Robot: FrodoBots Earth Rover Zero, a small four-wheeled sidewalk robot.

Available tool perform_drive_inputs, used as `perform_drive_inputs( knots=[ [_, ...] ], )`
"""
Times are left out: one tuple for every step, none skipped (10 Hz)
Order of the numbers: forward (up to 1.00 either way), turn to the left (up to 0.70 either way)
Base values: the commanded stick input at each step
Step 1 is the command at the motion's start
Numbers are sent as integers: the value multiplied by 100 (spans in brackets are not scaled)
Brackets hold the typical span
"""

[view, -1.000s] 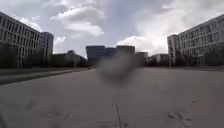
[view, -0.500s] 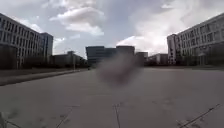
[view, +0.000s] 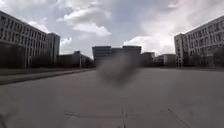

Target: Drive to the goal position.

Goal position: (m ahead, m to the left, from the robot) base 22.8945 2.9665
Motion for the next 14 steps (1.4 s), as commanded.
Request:
perform_drive_inputs(
  knots=[
    [70,0],
    [70,0],
    [70,0],
    [70,0],
    [70,0],
    [70,0],
    [70,0],
    [70,0],
    [70,0],
    [70,0],
    [70,0],
    [70,0],
    [70,0],
    [70,0]
  ],
)
